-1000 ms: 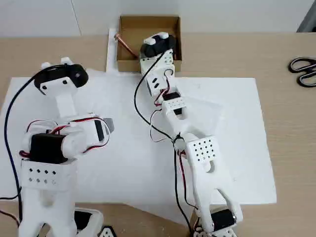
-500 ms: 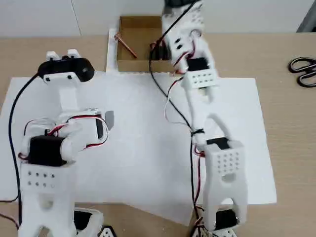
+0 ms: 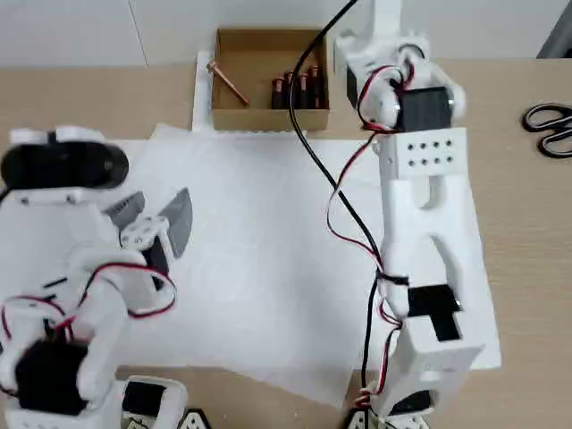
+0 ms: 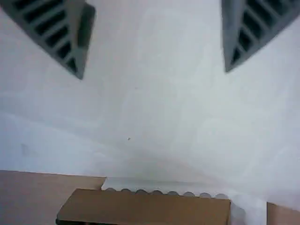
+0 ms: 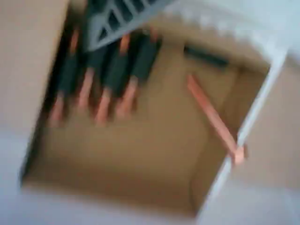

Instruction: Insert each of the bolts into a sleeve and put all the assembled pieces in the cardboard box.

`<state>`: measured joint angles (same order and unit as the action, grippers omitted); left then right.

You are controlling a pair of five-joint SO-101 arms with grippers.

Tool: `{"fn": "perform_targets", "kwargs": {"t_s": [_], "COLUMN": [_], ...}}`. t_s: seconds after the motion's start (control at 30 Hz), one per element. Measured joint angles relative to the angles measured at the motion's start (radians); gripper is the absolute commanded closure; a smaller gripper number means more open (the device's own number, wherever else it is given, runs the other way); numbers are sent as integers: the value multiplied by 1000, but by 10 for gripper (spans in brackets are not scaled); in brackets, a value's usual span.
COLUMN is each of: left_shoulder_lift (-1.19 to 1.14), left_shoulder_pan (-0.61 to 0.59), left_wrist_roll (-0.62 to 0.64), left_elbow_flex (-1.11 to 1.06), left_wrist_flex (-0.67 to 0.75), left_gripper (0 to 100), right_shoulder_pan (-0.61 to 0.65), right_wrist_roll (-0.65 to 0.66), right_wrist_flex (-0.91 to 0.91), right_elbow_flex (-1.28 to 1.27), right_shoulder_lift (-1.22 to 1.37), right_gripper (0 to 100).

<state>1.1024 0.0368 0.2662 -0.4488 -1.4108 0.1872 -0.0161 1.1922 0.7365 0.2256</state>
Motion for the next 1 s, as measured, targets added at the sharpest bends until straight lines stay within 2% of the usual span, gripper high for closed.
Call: {"fn": "perform_targets", "kwargs": {"t_s": [0.17,0.27,0.6,0.77,1.0], "left_shoulder_lift": [163,259,677,704,704], "left_shoulder_pan": [0,0,0,0,0], "left_wrist_roll": [0,0,0,0,0], "left_elbow_flex": [-143,-255,-557,-588,-651], "left_wrist_flex": [2,28,91,91,97], "left_gripper": [816,816,818,818,818], "right_shoulder_pan": [2,-2,-25,-26,-26], "right_wrist_roll": [0,0,0,0,0], "right_wrist_flex": [327,443,479,479,446], "right_elbow_flex": [2,2,-61,-328,-829], "right_shoulder_lift": [-72,-114,-368,-580,-928], "right_gripper": [789,789,789,789,789]}}
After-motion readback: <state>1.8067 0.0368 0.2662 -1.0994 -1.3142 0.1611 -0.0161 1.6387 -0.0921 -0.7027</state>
